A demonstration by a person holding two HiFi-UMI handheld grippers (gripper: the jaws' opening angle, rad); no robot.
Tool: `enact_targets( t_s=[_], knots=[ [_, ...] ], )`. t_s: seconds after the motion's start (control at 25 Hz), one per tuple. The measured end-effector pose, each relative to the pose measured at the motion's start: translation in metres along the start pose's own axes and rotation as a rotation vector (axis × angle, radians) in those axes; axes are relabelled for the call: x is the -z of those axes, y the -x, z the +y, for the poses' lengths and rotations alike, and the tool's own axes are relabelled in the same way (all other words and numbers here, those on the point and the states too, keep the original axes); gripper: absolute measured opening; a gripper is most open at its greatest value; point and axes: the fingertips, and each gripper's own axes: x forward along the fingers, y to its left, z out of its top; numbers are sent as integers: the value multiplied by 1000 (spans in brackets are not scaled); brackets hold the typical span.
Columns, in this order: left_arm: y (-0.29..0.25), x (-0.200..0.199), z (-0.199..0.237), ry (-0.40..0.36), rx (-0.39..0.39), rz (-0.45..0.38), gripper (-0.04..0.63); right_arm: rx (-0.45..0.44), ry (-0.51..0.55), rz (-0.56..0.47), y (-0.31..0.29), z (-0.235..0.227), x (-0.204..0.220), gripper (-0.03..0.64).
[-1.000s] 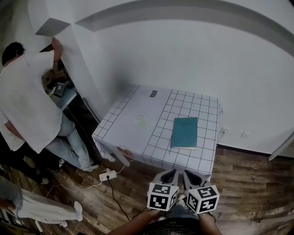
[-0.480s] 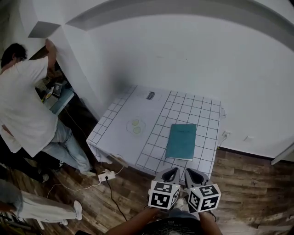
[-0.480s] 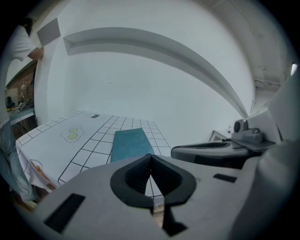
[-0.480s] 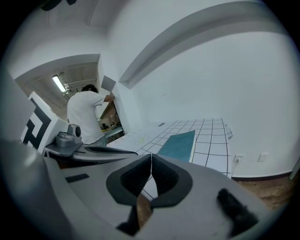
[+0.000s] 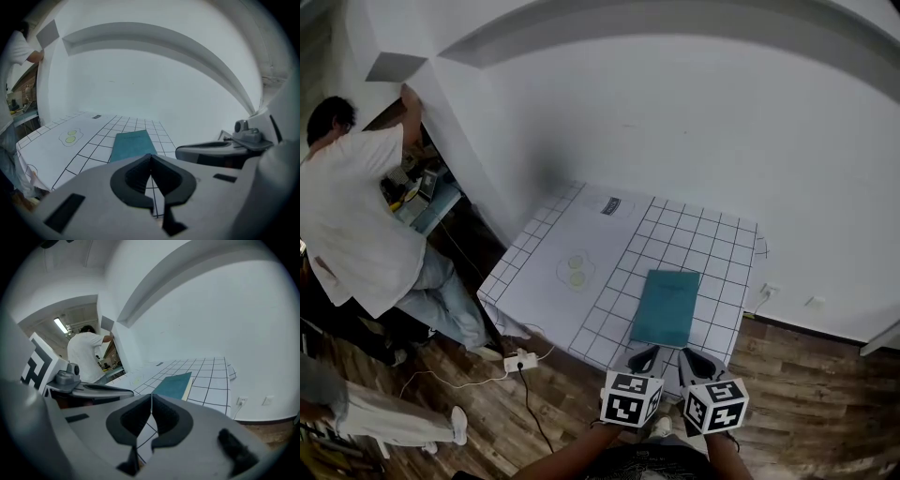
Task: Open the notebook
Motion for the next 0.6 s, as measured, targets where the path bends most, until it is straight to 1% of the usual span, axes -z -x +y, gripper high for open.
enact_targets(
  t_s=[0.28, 0.6],
  knots=[
    [-13, 0, 3, -3, -26, 15, 11, -11, -36, 7, -7, -16, 4, 14],
    [-27, 2, 5, -31, 4, 40, 11, 33, -77, 14, -18, -31, 12, 14]
  ],
)
